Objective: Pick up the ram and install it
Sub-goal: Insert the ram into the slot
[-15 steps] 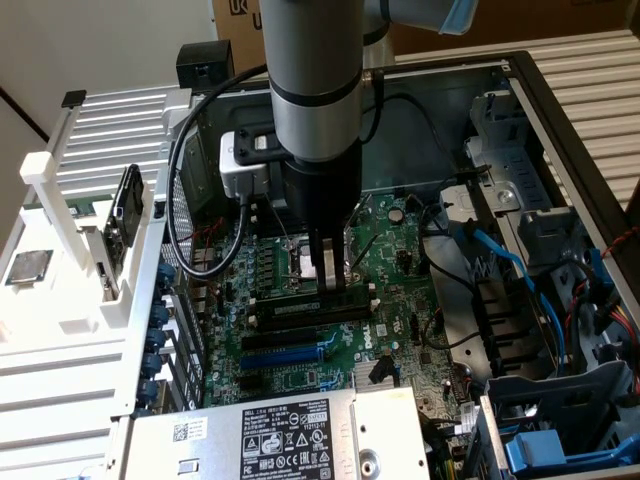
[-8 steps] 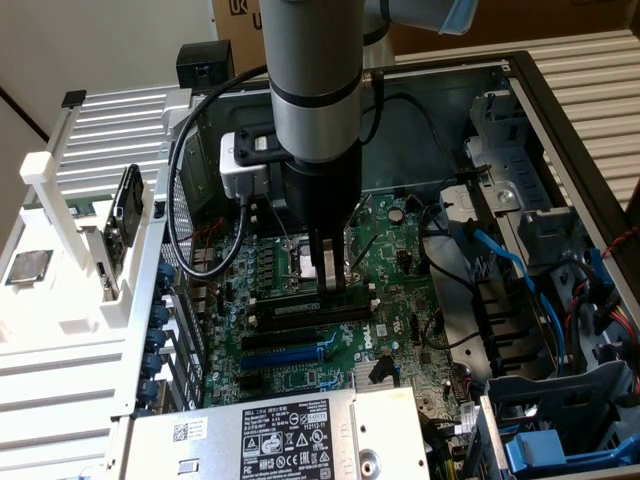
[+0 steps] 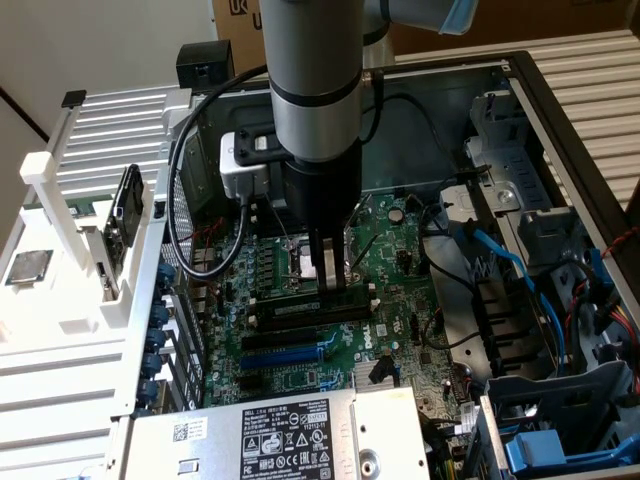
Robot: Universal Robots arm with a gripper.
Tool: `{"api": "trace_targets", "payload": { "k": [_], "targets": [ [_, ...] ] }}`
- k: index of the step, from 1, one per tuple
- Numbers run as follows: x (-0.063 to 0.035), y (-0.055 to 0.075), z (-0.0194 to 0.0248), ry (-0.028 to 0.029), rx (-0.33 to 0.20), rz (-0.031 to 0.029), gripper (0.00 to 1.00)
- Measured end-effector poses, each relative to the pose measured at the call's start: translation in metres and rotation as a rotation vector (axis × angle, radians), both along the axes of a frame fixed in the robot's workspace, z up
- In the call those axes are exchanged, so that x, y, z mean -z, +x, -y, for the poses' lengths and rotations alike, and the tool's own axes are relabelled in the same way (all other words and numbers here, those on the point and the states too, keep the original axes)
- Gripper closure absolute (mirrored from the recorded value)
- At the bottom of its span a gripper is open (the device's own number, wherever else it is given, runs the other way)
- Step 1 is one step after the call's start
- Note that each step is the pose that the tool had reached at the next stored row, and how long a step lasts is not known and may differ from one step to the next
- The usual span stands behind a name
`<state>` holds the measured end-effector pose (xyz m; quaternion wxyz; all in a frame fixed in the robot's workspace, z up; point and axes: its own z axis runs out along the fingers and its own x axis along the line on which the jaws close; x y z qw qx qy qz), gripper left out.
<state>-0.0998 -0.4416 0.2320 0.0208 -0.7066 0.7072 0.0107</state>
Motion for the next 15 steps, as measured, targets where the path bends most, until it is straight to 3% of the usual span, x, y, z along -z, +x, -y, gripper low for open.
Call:
{"api": "trace_targets", "payload": {
  "k": [5,9,15],
  "targets": [
    [0.0000,-0.0010,0.0009,0.0009,0.000,0.0072,0.88],
    [0.0000,-0.0027,0.0009,0.0015,0.000,0.0166,0.88],
    [0.0000,-0.0028,0.0010,0.0015,0.000,0.0172,0.88]
  ]
}}
